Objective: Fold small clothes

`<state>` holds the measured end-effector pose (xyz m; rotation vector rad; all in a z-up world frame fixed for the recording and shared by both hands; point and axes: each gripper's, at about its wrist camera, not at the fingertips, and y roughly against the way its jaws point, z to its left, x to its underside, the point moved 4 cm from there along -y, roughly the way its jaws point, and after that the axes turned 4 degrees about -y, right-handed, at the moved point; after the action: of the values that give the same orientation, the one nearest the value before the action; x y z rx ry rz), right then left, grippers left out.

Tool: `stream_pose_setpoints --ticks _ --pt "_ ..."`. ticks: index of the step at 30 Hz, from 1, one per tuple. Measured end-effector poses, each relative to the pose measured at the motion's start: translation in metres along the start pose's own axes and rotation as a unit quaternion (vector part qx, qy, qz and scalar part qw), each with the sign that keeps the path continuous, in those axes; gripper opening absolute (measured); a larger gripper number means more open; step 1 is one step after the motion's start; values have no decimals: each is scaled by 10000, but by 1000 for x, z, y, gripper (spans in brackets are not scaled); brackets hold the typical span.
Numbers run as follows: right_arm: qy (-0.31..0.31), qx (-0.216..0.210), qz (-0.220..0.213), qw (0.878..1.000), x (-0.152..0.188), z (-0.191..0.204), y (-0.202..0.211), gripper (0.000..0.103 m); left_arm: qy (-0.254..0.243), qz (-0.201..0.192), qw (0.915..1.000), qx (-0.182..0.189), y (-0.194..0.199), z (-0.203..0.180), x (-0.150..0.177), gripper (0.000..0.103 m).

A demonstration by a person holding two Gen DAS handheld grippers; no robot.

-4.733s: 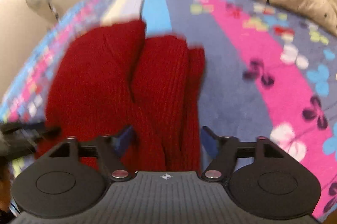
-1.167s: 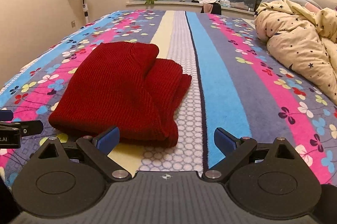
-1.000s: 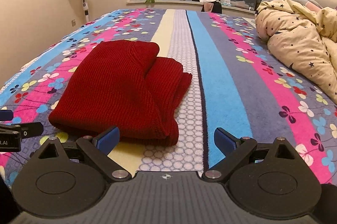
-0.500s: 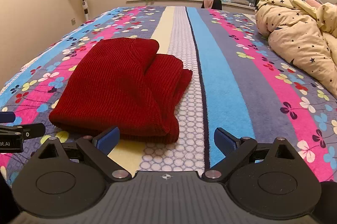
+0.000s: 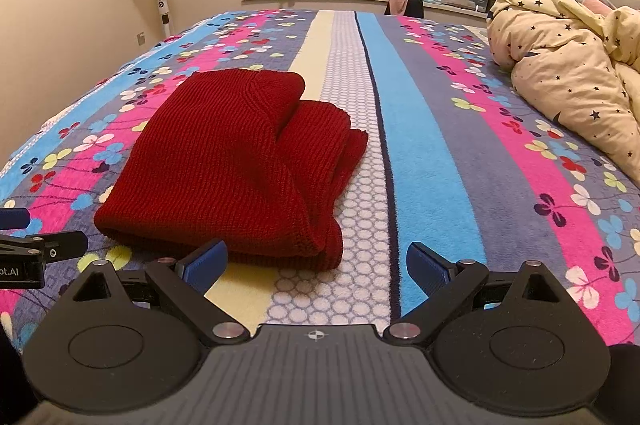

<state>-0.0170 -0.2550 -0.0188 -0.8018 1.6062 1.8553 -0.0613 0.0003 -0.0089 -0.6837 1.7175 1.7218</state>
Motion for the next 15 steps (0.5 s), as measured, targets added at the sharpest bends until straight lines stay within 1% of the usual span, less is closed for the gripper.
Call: stream_pose_setpoints --ticks 15 --pt "50 -37 32 10000 3 0 -2 96 -42 50 10000 -34 -3 4 1 97"
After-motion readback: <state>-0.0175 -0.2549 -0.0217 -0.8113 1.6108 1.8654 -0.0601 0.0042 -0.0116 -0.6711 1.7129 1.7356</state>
